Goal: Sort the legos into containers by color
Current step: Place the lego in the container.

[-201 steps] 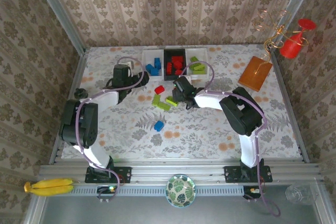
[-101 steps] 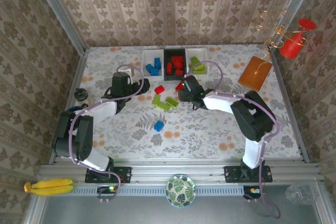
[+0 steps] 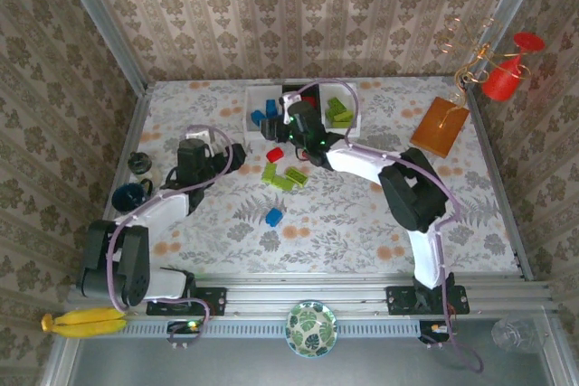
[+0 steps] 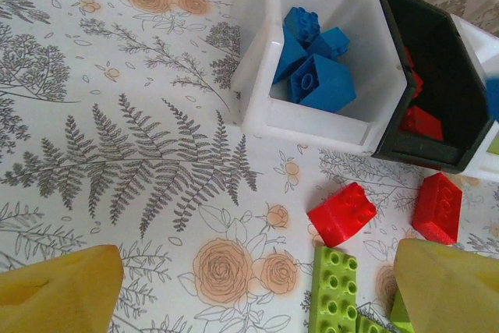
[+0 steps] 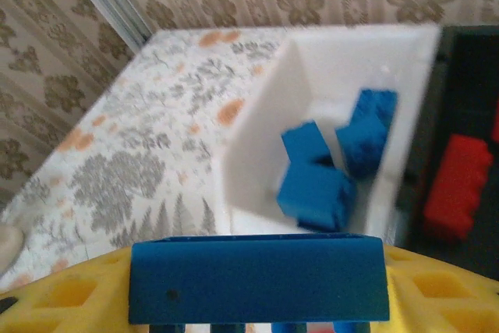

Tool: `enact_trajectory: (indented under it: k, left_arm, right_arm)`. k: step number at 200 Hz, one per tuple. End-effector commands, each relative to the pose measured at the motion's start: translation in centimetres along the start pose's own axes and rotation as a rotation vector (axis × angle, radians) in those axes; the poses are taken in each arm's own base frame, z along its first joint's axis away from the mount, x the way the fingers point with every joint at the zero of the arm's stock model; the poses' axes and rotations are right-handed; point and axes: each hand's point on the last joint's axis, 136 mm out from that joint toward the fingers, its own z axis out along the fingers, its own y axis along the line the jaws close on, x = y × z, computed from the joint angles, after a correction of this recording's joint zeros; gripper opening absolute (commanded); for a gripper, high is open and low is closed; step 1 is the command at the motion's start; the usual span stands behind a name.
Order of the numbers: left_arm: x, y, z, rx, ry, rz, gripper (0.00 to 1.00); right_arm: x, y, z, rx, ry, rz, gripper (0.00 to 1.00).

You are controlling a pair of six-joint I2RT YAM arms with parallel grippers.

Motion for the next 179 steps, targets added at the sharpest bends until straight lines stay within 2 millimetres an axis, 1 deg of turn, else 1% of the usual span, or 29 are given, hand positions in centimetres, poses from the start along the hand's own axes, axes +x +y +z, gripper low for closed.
enact_trajectory:
  k: [1,6,9,14,18,32,45,46,54,56,67,77,94,109,121,127,132,133,145,153,169,175,179]
  left_arm:
    - [-0.1,0.0,-1.0,0.007,-0.013,-0.030,0.91]
    - [0.0,0.0,-1.1,0.007,-0.011,-0.030,0.91]
    - [0.0,0.0,-1.2,0.009,-0.011,-0.030,0.91]
    - [0.1,0.0,-1.4,0.010,-0.010,-0.030,0.91]
    - [0.1,0.0,-1.5,0.011,-0.012,-0.030,0.91]
    - [0.1,-0.1,-1.9,0.016,-0.010,-0.027,0.91]
    - [0.1,-0.3,-2.4,0.019,-0.010,-0.021,0.91]
    - [0.1,-0.3,-2.4,0.019,-0.009,-0.020,0.91]
    - [0.1,-0.3,-2.7,0.016,-0.011,-0.018,0.91]
    - [0.1,-0.3,-2.8,0.016,-0.013,-0.017,0.91]
    - [0.2,-0.2,-3.1,0.012,-0.018,-0.012,0.91]
    - [0.3,-0.1,-3.3,0.010,-0.018,-0.011,0.91]
    - [0.5,-0.1,-3.4,0.013,-0.014,-0.015,0.91]
    - [0.9,-0.1,-3.3,0.022,-0.004,-0.021,0.91]
    - [1.2,-0.3,-3.3,0.034,0.002,-0.023,0.91]
    - [1.3,-0.5,-3.3,0.039,0.007,-0.021,0.91]
    - [1.4,-0.6,-3.2,0.046,0.011,-0.017,0.91]
    - [1.4,-0.7,-3.2,0.047,0.012,-0.017,0.91]
    - [2.0,-1.2,-2.9,0.057,0.037,0.001,0.91]
    - [2.5,-1.6,-2.6,0.064,0.058,0.022,0.91]
    - [3.9,-2.7,-1.8,0.065,0.117,0.081,0.90]
    - [4.4,-3.0,-1.4,0.062,0.139,0.111,0.90]
    - [4.9,-3.3,-1.1,0.058,0.155,0.129,0.90]
  right_arm:
    - [-1.4,-0.1,2.8,0.005,-0.040,-0.012,0.53]
    - [-1.8,-0.1,3.3,0.008,-0.048,-0.013,0.53]
    - [-1.6,-0.4,3.8,0.013,-0.044,-0.014,0.53]
    - [-2.1,-0.4,4.5,0.015,-0.055,-0.012,0.54]
    - [-2.0,-0.7,5.1,0.022,-0.053,-0.009,0.54]
    - [-2.8,-1.3,7.0,0.039,-0.057,0.007,0.56]
    - [-3.2,-1.8,8.5,0.055,-0.046,0.015,0.60]
    - [-2.9,-2.0,8.6,0.058,-0.040,0.016,0.61]
    - [-3.4,-2.2,9.2,0.063,-0.039,0.021,0.65]
    - [-2.9,-2.4,9.4,0.069,-0.022,0.020,0.67]
    - [-3.9,-2.4,9.6,0.060,-0.027,0.025,0.73]
    - [-5.1,-2.0,9.2,0.047,-0.041,0.018,0.77]
    - [-6.9,-1.0,7.6,0.027,-0.059,-0.010,0.81]
    - [-7.9,-0.2,5.7,0.004,-0.070,-0.025,0.83]
    - [-8.1,0.0,4.0,-0.011,-0.073,-0.033,0.84]
    - [-7.7,0.0,3.2,-0.016,-0.065,-0.036,0.84]
    - [-7.6,0.1,2.2,-0.021,-0.062,-0.038,0.84]
    - [-7.9,0.2,1.9,-0.023,-0.067,-0.039,0.84]
    - [-6.5,-0.2,-0.2,-0.015,-0.035,-0.045,0.85]
    - [-6.0,-0.5,-2.0,-0.004,-0.024,-0.051,0.86]
    - [-4.1,-1.8,-5.6,0.031,0.011,-0.066,0.86]
    - [-3.1,-2.5,-6.8,0.054,0.032,-0.070,0.87]
    - [-3.2,-2.7,-7.9,0.062,0.028,-0.072,0.87]
